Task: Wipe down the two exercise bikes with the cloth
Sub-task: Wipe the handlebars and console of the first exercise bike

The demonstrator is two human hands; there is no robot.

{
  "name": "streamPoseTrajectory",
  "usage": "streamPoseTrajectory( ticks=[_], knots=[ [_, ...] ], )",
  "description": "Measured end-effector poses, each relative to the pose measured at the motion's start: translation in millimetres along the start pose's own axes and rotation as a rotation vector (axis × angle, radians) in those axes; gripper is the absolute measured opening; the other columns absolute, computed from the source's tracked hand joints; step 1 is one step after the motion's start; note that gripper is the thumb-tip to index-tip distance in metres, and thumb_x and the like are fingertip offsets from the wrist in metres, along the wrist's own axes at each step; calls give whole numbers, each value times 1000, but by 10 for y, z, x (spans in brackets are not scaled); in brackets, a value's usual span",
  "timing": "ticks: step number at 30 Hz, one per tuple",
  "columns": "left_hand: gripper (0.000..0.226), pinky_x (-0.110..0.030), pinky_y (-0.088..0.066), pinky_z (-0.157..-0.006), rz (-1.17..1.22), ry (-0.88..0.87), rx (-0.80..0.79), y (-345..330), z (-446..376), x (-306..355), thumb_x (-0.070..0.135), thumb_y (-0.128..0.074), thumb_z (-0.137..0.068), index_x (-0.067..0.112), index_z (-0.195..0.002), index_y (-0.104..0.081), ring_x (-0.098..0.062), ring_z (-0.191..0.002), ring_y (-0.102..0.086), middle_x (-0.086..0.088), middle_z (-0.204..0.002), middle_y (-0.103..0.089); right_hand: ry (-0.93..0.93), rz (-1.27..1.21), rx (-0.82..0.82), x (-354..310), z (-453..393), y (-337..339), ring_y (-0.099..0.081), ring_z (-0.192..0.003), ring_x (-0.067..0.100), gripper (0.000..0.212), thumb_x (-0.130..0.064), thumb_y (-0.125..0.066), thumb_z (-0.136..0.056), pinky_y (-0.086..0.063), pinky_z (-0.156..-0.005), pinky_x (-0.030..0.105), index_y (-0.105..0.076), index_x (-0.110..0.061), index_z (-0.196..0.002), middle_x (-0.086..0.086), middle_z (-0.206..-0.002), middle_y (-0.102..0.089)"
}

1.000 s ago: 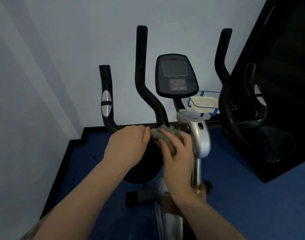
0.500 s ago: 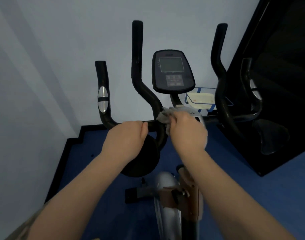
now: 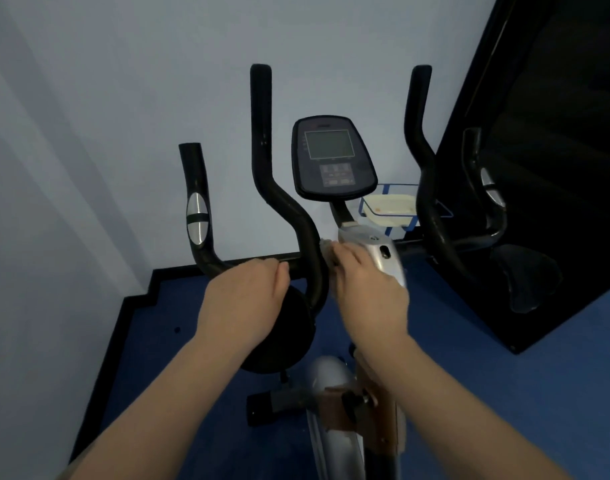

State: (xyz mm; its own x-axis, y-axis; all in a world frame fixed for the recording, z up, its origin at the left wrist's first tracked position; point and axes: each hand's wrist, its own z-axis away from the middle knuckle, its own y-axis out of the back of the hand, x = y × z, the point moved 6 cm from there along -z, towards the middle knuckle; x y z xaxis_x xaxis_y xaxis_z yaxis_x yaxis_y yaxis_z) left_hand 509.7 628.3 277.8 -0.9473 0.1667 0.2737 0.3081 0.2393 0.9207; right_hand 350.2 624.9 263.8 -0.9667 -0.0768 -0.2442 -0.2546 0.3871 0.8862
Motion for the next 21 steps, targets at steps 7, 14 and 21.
streamPoseTrajectory(
  ticks=[7,14,21],
  knots=[
    [42,-29,-30,-47,13,44,20,27,6,-38,39,-36,-101,24,-62,-41,-7,-53,-47,7,-59,-50,-329,-589,15,72,2,7,-64,-92,12,24,-26,-49,-100,-46,-69,22,-69,-25,-113,-9,-100,-70],
    [34,-29,-38,-50,238,134,137,149,45,-122,39,-47,-95,22,-67,-56,-7,-56,-51,4,-59,-53,-67,-688,39,-272,223,82,-59,-108,2,24,-19,-59,-96,-50,-91,26,-71,-25,-116,-16,-124,-61],
    [25,-25,-30,-51,214,152,133,58,195,-160,40,-43,-97,27,-83,-60,-2,-64,-50,12,-71,-53,-112,-955,-404,-206,52,20,-67,-96,6,19,-19,-62,-92,-52,-94,37,-74,-26,-105,-8,-98,-74]
  ],
)
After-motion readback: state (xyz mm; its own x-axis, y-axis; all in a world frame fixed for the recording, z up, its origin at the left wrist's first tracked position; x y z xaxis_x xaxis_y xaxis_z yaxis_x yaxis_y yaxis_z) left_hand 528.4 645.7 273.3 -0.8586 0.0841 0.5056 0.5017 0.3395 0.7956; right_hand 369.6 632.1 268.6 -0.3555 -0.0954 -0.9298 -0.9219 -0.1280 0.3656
